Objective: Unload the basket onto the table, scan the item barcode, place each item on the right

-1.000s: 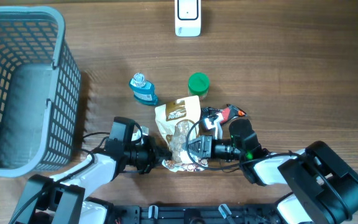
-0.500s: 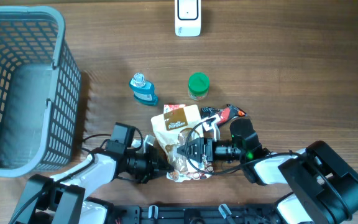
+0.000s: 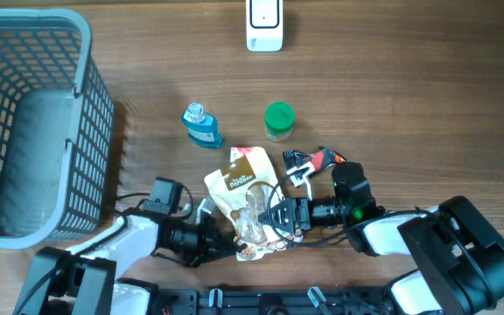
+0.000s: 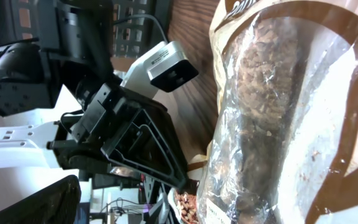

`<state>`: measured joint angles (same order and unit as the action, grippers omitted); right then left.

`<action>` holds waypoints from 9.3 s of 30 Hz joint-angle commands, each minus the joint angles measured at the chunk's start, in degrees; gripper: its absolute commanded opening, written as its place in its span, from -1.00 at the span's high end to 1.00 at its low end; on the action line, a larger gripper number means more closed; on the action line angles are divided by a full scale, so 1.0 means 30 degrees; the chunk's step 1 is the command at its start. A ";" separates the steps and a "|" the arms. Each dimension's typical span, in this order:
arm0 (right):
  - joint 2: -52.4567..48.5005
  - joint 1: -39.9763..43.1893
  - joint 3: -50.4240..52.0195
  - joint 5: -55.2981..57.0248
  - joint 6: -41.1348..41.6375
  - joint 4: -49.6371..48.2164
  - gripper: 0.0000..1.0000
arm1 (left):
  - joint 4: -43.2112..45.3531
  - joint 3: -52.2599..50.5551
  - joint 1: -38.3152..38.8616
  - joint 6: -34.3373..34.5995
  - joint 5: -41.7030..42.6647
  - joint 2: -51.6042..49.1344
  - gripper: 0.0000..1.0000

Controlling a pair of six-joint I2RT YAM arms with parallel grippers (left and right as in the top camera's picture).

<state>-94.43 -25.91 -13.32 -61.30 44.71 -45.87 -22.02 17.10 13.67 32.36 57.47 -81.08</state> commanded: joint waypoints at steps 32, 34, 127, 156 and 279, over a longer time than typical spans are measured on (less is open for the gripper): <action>-0.0080 -0.0758 -0.0233 0.4466 0.5778 0.3169 -0.99 | 0.2892 -0.0109 -0.2448 0.1355 -0.1727 -0.0117 -1.00; -0.0080 -0.0328 -0.0357 0.3934 0.4379 0.3147 -0.99 | 0.3694 -0.0109 -0.1566 0.2288 -0.2149 -0.0117 -1.00; -0.2149 0.1282 -0.5595 -0.3504 0.6739 -0.1829 0.87 | 0.3242 -0.0117 0.0627 0.9282 -0.4911 -0.0117 -0.63; -0.1428 0.5508 -0.5595 0.1304 1.7515 -1.0346 0.88 | 0.3104 -0.0117 0.0627 0.9296 -0.4903 -0.0117 -0.84; -0.5697 0.1610 -2.7846 1.8265 -3.2334 0.9493 0.91 | 0.2295 -0.0131 0.0627 0.9282 -0.8488 -0.0124 -1.00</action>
<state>-117.49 -22.50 -95.57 -16.47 -64.97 -20.73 -13.50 19.86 15.64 62.94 49.36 -79.48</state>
